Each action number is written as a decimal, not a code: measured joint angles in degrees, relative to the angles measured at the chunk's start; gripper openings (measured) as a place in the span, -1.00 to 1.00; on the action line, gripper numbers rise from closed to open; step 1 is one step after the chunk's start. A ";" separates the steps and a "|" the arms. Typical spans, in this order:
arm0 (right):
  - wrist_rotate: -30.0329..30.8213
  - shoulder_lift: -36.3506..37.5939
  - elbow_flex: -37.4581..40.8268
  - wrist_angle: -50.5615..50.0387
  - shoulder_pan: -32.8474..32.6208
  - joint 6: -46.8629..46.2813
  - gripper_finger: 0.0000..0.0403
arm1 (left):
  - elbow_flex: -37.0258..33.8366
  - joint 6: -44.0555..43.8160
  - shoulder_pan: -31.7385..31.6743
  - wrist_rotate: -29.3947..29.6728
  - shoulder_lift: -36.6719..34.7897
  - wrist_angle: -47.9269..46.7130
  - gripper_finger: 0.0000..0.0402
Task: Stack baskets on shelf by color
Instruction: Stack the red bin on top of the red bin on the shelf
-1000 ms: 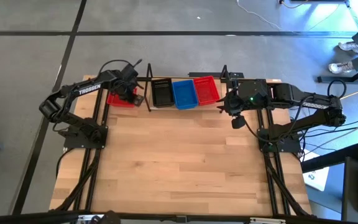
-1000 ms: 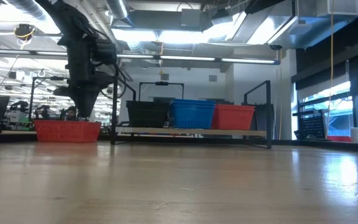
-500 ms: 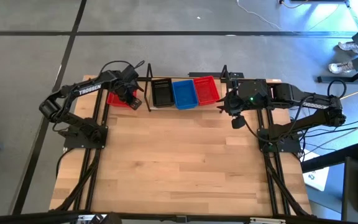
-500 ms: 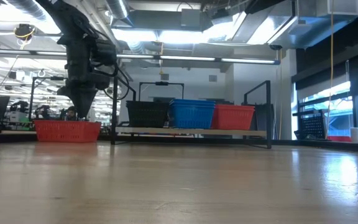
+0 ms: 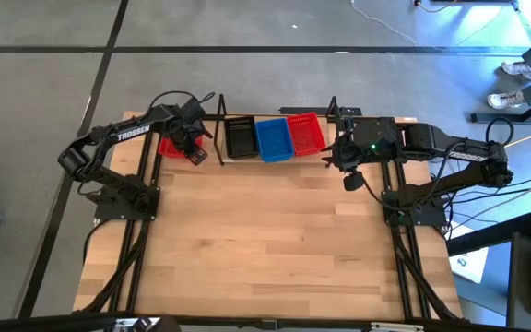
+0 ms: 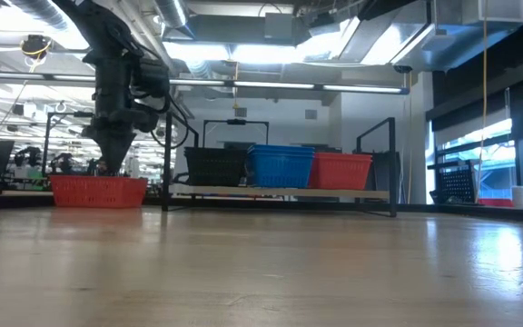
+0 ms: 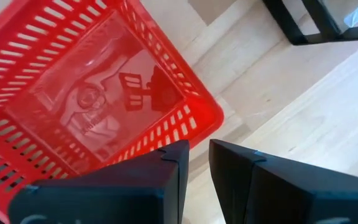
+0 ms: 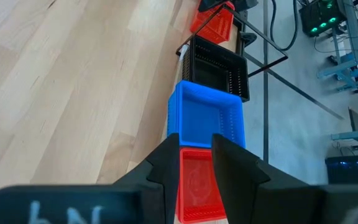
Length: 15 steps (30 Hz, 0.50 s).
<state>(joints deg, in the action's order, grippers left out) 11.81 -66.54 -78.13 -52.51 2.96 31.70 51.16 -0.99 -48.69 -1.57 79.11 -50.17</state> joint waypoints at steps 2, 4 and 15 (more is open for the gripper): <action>0.00 0.00 0.00 0.00 0.00 0.00 -0.52 | 0.00 0.89 0.00 1.21 0.00 -0.01 -0.73; 0.01 0.00 0.00 0.00 0.00 0.00 -0.52 | 0.00 2.32 0.11 1.81 0.00 -0.01 -0.73; 0.02 0.00 0.00 -0.02 0.00 0.02 -0.52 | 0.00 2.88 0.90 3.61 1.68 -0.32 -0.73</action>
<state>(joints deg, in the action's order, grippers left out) 11.84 -66.54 -78.13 -52.53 2.96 31.73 51.16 1.88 -47.79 2.05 80.79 -50.49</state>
